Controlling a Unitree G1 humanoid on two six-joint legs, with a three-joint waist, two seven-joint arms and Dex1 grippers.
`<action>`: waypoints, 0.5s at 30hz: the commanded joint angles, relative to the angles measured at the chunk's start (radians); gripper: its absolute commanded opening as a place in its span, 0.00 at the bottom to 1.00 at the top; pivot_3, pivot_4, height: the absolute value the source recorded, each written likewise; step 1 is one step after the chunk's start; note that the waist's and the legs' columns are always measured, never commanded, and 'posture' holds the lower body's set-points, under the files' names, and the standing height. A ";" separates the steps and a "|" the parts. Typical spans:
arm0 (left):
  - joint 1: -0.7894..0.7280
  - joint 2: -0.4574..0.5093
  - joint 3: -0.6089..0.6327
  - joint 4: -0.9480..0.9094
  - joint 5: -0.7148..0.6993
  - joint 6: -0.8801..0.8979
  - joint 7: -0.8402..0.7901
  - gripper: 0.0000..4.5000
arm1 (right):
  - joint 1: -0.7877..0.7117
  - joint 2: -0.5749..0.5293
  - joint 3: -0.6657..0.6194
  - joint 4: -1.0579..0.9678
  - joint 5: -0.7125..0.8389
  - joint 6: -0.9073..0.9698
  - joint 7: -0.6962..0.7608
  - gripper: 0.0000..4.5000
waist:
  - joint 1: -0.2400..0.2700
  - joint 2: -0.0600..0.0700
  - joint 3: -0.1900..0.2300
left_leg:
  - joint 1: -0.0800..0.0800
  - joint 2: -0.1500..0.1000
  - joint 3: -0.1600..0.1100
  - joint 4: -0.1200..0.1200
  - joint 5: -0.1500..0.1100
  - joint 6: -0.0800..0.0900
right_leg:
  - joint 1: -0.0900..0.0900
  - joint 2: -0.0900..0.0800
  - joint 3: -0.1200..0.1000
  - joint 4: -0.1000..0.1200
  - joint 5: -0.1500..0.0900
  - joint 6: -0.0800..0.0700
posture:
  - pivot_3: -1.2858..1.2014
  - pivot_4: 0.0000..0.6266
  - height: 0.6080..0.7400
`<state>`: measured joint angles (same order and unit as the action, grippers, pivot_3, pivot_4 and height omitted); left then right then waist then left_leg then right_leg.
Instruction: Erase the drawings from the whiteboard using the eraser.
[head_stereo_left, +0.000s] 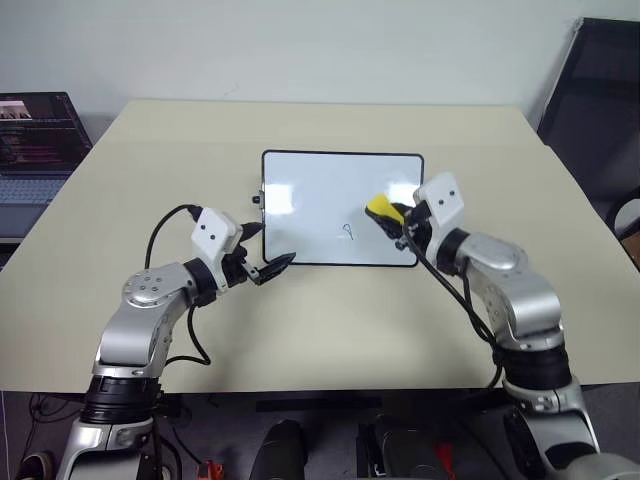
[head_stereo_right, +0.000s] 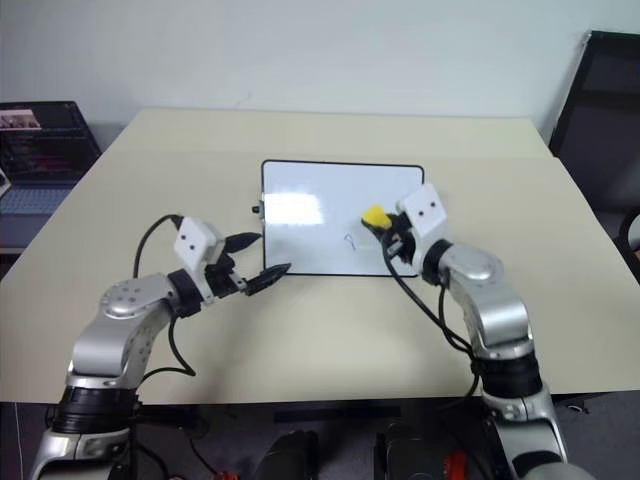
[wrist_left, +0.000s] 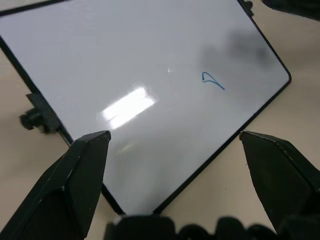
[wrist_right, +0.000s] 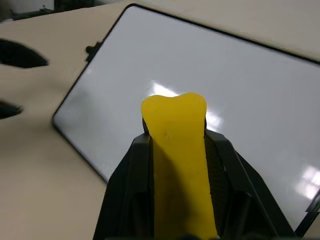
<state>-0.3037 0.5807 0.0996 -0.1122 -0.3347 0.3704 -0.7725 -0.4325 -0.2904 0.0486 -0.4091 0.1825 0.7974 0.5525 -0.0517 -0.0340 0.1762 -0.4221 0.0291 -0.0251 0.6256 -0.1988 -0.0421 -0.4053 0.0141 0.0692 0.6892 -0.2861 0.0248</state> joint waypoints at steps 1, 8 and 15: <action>0.010 0.002 0.025 -0.050 -0.038 0.009 -0.006 1.00 | 0.055 -0.024 -0.023 -0.108 0.042 -0.026 0.009 0.23 | 0.000 0.000 0.000 | 0.000 0.000 0.000 0.000 0.000 0.000 | 0.000 0.000 0.000 0.000 0.000 0.000 | 0.52 0.24 1.00; 0.012 0.020 0.020 -0.031 -0.053 0.006 -0.033 1.00 | 0.164 -0.085 0.084 -0.074 -0.038 -0.185 0.000 0.23 | -0.001 0.000 0.000 | 0.000 0.000 0.001 0.001 0.000 0.000 | 0.000 0.001 0.000 -0.001 0.000 0.001 | 0.52 0.24 1.00; 0.014 0.024 0.014 -0.026 -0.044 -0.004 -0.043 1.00 | 0.100 -0.107 0.162 -0.018 -0.098 -0.253 -0.003 0.23 | -0.002 0.000 0.000 | 0.001 0.000 0.001 0.001 0.000 0.000 | 0.000 0.002 0.000 -0.001 0.000 0.001 | 0.52 0.24 1.00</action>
<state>-0.2840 0.5935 0.1031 -0.1160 -0.3746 0.3845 -0.8156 -0.2992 -0.3933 0.2044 -0.4144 0.0988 0.5812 0.5512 -0.0540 -0.0343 0.1762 -0.4213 0.0294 -0.0237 0.6262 -0.1987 -0.0420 -0.4049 0.0157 0.0694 0.6879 -0.2863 0.0254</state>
